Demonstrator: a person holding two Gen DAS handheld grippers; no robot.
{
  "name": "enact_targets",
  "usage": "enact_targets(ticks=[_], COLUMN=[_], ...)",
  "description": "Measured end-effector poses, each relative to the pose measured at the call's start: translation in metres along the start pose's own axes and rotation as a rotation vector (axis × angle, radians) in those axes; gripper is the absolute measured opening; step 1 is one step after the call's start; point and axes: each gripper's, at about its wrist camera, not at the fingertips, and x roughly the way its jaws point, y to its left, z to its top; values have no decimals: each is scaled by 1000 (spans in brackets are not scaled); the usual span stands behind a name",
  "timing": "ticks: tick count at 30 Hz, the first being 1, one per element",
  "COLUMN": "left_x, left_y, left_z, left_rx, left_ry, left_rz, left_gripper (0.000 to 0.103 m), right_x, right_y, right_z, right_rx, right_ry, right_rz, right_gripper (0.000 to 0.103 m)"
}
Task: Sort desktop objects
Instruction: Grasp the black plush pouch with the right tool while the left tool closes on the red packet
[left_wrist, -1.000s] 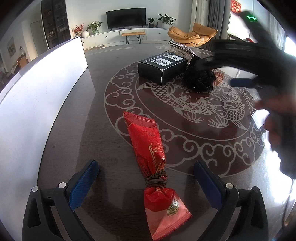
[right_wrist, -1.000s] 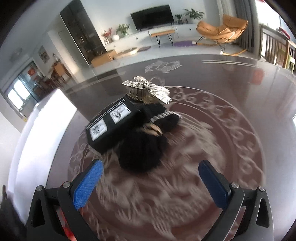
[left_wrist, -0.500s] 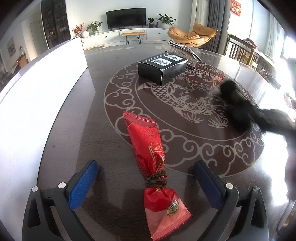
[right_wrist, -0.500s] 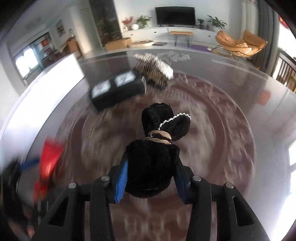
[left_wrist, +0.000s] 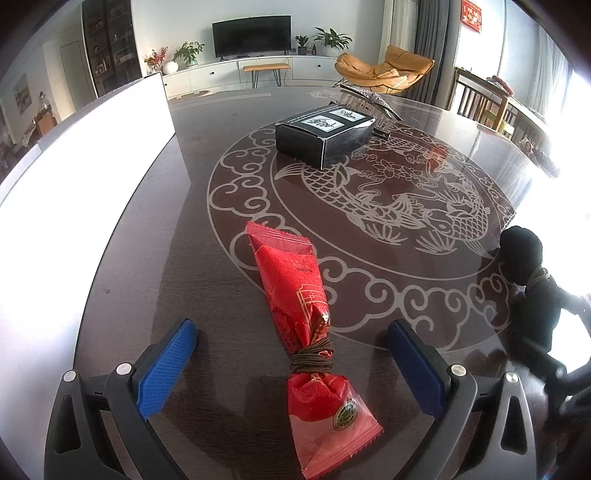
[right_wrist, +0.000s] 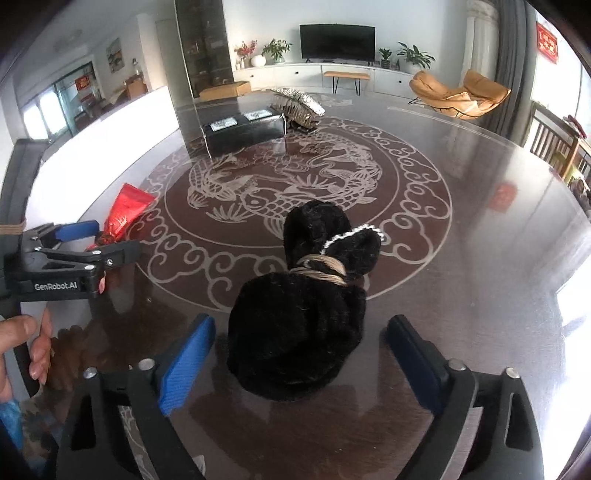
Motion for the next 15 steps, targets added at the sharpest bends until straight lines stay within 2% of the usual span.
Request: enact_targets(ticks=[2, 15], left_x=[0, 0], left_y=[0, 0], left_z=[0, 0], left_rx=[0, 0], left_ry=[0, 0], left_rz=[0, 0], left_gripper=[103, 103], right_x=[2, 3], right_y=[4, 2], right_z=[1, -1], right_rx=[-21, -13], right_ry=[7, 8], right_rz=[-21, -15], right_gripper=[103, 103])
